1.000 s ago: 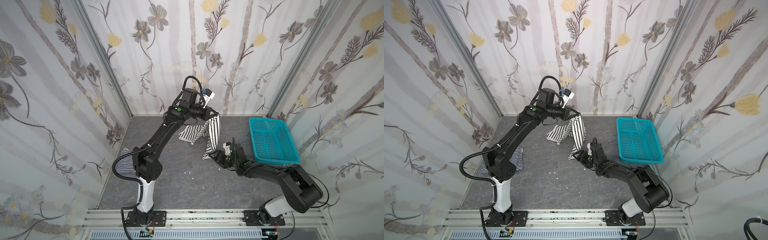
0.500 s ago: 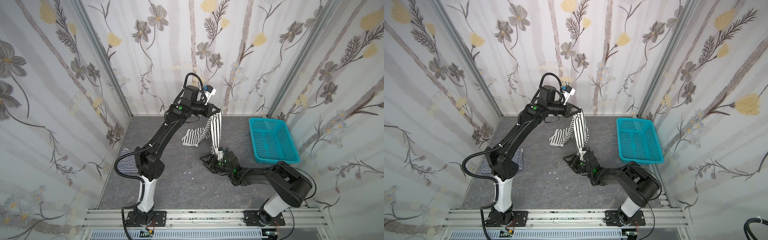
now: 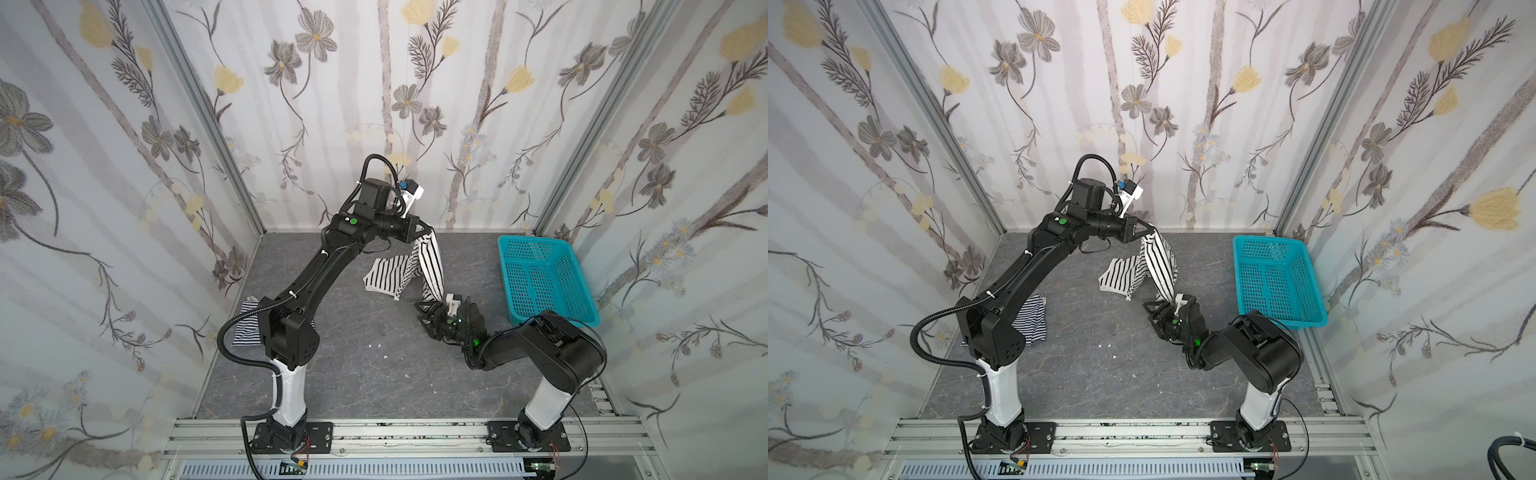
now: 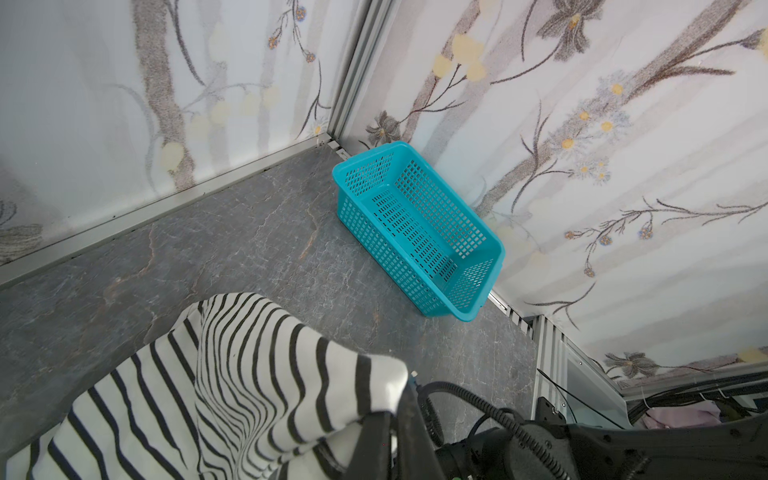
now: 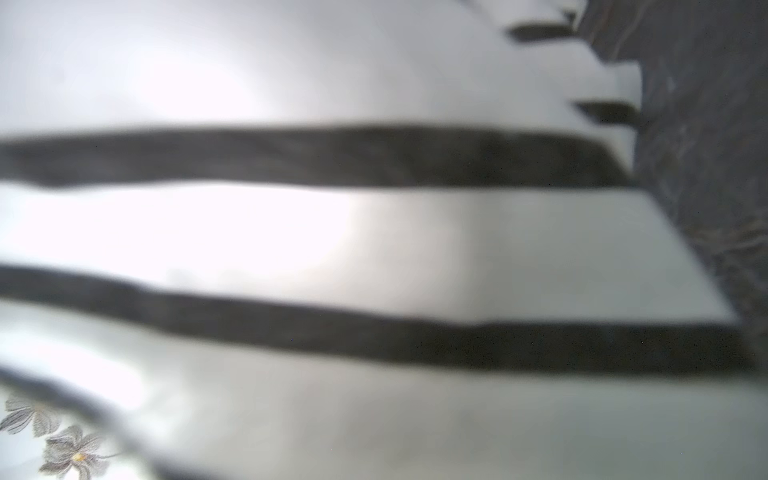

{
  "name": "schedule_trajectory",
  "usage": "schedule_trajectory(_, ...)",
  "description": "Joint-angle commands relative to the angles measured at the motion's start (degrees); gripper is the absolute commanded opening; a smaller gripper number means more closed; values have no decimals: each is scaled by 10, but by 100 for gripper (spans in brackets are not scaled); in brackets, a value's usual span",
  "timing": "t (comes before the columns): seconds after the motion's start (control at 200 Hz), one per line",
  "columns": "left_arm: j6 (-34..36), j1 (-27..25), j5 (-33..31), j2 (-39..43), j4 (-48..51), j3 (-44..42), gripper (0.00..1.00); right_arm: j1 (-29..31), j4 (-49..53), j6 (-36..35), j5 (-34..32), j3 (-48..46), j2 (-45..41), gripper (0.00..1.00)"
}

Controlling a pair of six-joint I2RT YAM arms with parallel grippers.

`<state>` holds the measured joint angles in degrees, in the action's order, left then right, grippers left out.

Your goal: Fold and stack the tank tops

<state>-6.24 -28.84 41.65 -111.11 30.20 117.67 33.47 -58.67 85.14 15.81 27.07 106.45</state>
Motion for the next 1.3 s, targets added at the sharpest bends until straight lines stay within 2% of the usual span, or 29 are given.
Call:
schedule_trajectory(0.0,20,15,2,32,-10,-43,0,-20,181,-65,-38,26,-47,67)
schedule_trajectory(0.09,30,28,3,59,-10,-87,0,-41,299,-110,-55,61,-69,67)
schedule_trajectory(0.165,36,36,6,83,-10,-122,0,-54,350,-135,-56,86,-70,67)
schedule_trajectory(0.33,52,51,3,129,-11,-173,0,-67,399,-166,-52,121,-62,67)
schedule_trajectory(0.53,60,82,5,176,-13,-218,0,-72,479,-211,-92,157,-67,67)
schedule_trajectory(0.67,71,101,7,202,-12,-256,0,-60,502,-237,-89,192,-86,67)
schedule_trajectory(0.779,76,111,4,214,-13,-281,0,-36,546,-255,-119,205,-108,67)
schedule_trajectory(1.024,85,125,2,246,-19,-349,0,-12,601,-271,-173,166,-168,63)
schedule_trajectory(1.239,88,132,1,263,-26,-377,0,25,621,-279,-183,165,-154,55)
schedule_trajectory(1.294,86,135,4,265,-27,-379,0,30,619,-279,-185,153,-123,55)
